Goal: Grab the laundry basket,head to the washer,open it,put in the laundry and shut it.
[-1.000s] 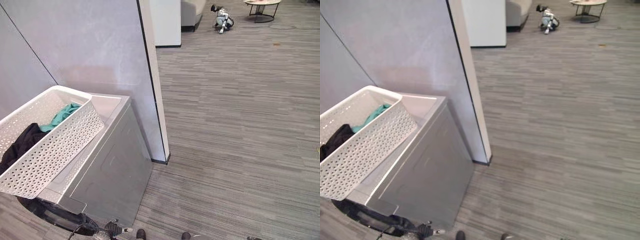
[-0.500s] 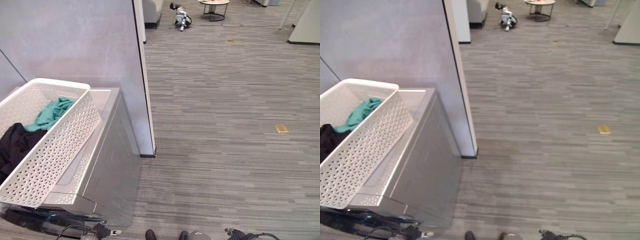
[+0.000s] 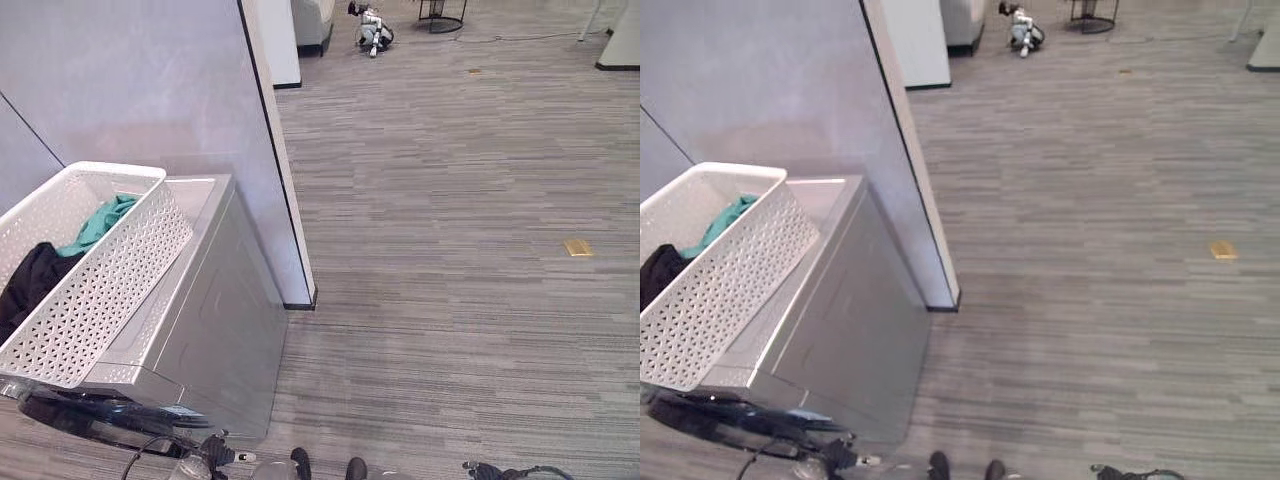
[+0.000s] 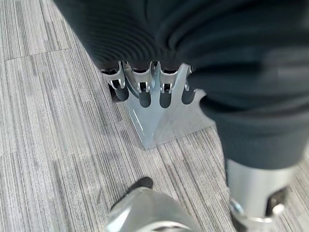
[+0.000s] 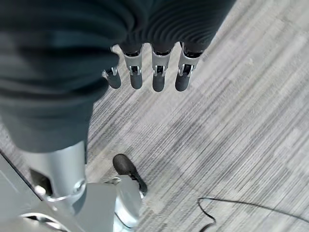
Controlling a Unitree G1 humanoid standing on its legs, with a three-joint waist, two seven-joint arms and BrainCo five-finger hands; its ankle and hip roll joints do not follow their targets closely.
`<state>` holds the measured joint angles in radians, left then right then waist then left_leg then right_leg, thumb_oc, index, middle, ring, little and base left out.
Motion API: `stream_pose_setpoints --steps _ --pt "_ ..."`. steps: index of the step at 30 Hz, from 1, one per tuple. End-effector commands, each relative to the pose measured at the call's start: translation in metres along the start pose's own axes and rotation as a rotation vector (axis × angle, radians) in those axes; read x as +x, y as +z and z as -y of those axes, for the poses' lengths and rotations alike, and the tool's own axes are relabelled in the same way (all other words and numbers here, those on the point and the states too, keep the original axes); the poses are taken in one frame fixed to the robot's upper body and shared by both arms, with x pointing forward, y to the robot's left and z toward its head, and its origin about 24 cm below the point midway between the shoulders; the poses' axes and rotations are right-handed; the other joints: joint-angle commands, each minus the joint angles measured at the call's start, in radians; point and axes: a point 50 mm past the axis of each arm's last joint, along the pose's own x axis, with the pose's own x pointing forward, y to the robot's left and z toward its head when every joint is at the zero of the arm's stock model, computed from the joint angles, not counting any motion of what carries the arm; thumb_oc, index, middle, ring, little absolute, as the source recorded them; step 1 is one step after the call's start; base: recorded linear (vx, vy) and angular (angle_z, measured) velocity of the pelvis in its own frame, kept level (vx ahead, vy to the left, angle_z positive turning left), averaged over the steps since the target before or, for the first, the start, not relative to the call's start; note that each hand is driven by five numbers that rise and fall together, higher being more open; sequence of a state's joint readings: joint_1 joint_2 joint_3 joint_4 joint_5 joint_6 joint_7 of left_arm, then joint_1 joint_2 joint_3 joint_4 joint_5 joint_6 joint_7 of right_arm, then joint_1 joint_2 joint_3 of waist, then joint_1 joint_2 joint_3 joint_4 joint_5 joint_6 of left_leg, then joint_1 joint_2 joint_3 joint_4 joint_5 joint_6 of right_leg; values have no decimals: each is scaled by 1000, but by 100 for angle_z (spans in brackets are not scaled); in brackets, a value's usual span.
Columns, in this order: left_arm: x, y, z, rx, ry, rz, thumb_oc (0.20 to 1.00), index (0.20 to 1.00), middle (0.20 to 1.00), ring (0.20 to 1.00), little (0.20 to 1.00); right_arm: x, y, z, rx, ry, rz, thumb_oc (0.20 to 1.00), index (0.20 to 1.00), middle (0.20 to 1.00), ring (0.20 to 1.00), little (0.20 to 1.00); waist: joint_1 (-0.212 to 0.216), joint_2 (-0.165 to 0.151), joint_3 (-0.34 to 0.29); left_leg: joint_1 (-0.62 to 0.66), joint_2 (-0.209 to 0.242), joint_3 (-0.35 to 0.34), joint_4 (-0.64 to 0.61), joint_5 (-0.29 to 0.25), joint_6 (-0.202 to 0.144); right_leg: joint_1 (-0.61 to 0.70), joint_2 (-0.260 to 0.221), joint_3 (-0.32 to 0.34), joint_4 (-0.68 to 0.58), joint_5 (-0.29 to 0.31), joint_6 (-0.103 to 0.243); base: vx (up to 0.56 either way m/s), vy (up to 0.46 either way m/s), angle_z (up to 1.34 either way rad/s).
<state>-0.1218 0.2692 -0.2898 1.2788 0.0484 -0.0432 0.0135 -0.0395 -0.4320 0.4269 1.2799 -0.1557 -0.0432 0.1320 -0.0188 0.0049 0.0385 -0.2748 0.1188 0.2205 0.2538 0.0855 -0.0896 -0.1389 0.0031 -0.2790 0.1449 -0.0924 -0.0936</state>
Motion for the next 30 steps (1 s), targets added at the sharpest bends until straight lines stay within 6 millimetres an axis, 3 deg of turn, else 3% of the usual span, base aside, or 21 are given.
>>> stream_pose_setpoints --steps 1,2,3,4,5,6,10,13,16,18,20,22,24,26,27,30 --pt "0 2 -12 8 35 4 1000 1000 1000 1000 1000 -2 -8 3 -5 -14 -21 1000 1000 1000 1000 1000 11 -37 -3 -5 -34 -35 13 -74 50 55 -55 117 -90 49 139 44 212 -3" --pt "1 2 -12 4 38 -1 1000 1000 1000 1000 1000 -1 -7 2 -6 -12 -15 1000 1000 1000 1000 1000 10 -32 0 14 -1 -105 -21 -59 33 45 -69 141 -70 42 145 66 274 -30" --pt "1 1 -11 3 38 -3 1000 1000 1000 1000 1000 -1 -7 1 -5 -8 -18 1000 1000 1000 1000 1000 12 -28 0 28 -5 -129 -31 -58 27 42 -72 146 -63 41 148 86 331 -27" --pt "1 2 -10 -2 36 -4 1000 1000 1000 1000 1000 -1 -9 2 -7 -9 -25 1000 1000 1000 1000 1000 20 -24 1 39 -40 -197 -27 -67 20 39 -75 165 -58 45 153 66 269 -24" --pt "1 3 -8 -2 28 -3 1000 1000 1000 1000 1000 -2 -9 3 -5 -12 -29 1000 1000 1000 1000 1000 14 -19 0 49 -59 -220 -40 -86 16 28 -88 178 -49 57 162 49 209 -36" --pt "1 3 -8 -2 28 -3 1000 1000 1000 1000 1000 -2 -9 3 -5 -12 -29 1000 1000 1000 1000 1000 15 -19 1 51 -60 -219 -40 -86 17 29 -88 178 -49 57 163 46 363 -45" --pt "1 8 -6 29 13 24 1000 1000 1000 1000 1000 -2 -18 0 19 -2 -67 1000 1000 1000 1000 1000 -5 -8 -3 62 -116 -156 -62 -133 49 4 -166 211 -60 118 217 18 399 -17" --pt "2 21 -14 111 22 75 1000 1000 1000 1000 1000 -1 0 10 -34 0 -3 1000 1000 1000 1000 1000 -3 -10 6 52 -156 -103 -60 -164 77 -48 -229 239 -93 207 247 -48 388 -45" --pt "1 24 -24 164 31 95 1000 1000 1000 1000 1000 -2 4 14 -75 6 13 1000 1000 1000 1000 1000 3 -12 16 55 -160 -86 -63 -168 84 -67 -234 223 -76 230 250 -45 209 -51" --pt "1 24 -27 201 30 90 1000 1000 1000 1000 1000 -3 7 18 -86 -2 22 1000 1000 1000 1000 1000 14 -7 26 65 -158 -66 -70 -160 86 -61 -203 146 -23 191 240 -73 207 -10" --pt "0 16 -30 220 35 68 1000 1000 1000 1000 1000 -3 12 26 -89 -26 43 1000 1000 1000 1000 1000 35 -6 25 86 -157 -25 -115 -135 84 -39 -168 19 36 130 216 -82 220 -32" --pt "-2 5 -32 221 33 30 1000 1000 1000 1000 1000 -3 18 28 -100 -30 63 1000 1000 1000 1000 1000 41 -22 18 91 -172 -6 -153 -92 77 -25 -68 15 78 68 206 -65 123 -80" --pt "-2 0 -32 226 32 14 1000 1000 1000 1000 1000 -2 23 27 -129 -24 70 1000 1000 1000 1000 1000 68 -41 10 73 -173 23 -166 -32 55 25 -30 -20 19 49 195 -132 -4 -51" --pt "-2 -1 -32 224 34 9 1000 1000 1000 1000 1000 -3 31 29 -145 -33 91 1000 1000 1000 1000 1000 78 -50 15 65 -165 48 -166 -10 39 40 -26 -50 -46 52 183 -107 -58 -22" --pt "-1 -1 -26 258 10 6 1000 1000 1000 1000 1000 -3 28 29 -151 -40 91 1000 1000 1000 1000 1000 76 -52 14 38 -156 56 -126 -15 33 53 -4 6 -96 49 165 -68 -52 -43" --pt "-1 5 -21 275 1 24 1000 1000 1000 1000 1000 -3 25 28 -169 -40 79 1000 1000 1000 1000 1000 76 -45 18 13 -149 61 -84 -19 25 66 2 17 -142 65 155 -69 -35 13"
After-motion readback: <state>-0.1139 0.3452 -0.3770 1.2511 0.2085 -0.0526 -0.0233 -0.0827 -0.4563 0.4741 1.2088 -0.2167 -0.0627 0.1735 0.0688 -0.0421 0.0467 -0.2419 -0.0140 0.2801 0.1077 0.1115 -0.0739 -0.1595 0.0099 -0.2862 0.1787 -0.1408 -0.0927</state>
